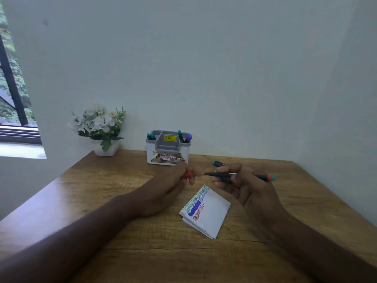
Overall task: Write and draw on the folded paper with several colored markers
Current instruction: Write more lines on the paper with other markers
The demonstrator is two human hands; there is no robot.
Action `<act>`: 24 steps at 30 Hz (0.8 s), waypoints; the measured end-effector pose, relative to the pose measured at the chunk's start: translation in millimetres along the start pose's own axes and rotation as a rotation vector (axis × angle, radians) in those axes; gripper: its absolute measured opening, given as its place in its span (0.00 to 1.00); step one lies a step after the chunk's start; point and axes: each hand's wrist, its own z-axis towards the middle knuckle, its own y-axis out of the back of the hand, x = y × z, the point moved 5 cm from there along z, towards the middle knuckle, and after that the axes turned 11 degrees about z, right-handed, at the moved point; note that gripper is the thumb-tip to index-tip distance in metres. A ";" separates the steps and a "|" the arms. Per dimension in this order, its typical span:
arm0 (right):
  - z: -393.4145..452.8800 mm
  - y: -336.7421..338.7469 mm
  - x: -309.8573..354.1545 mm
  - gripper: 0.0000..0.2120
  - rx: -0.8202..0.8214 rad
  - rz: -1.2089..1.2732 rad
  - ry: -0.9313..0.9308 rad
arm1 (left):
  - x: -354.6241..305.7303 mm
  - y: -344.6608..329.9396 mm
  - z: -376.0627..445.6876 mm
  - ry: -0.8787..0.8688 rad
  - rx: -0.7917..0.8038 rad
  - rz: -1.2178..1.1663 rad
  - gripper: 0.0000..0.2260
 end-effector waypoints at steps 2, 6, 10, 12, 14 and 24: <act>-0.7 -0.8 2.4 0.15 0.014 -0.061 0.044 | -3.0 0.7 1.7 -0.048 -0.041 0.049 0.09; -0.5 3.5 3.3 0.08 -0.037 -0.241 0.116 | -2.6 3.7 3.3 -0.059 -0.087 0.074 0.09; -2.2 1.9 3.9 0.05 -0.035 -0.303 0.157 | -3.5 3.2 4.6 -0.050 -0.080 0.073 0.09; -1.7 1.7 3.6 0.05 -0.042 -0.311 0.160 | -3.7 3.6 4.0 -0.050 -0.083 0.071 0.09; -1.3 2.2 3.0 0.04 -0.045 -0.317 0.159 | -3.7 3.5 3.5 -0.044 -0.081 0.076 0.09; 2.1 7.8 3.6 0.04 -0.047 -0.326 0.220 | -1.3 4.3 3.2 -0.037 -0.099 0.071 0.09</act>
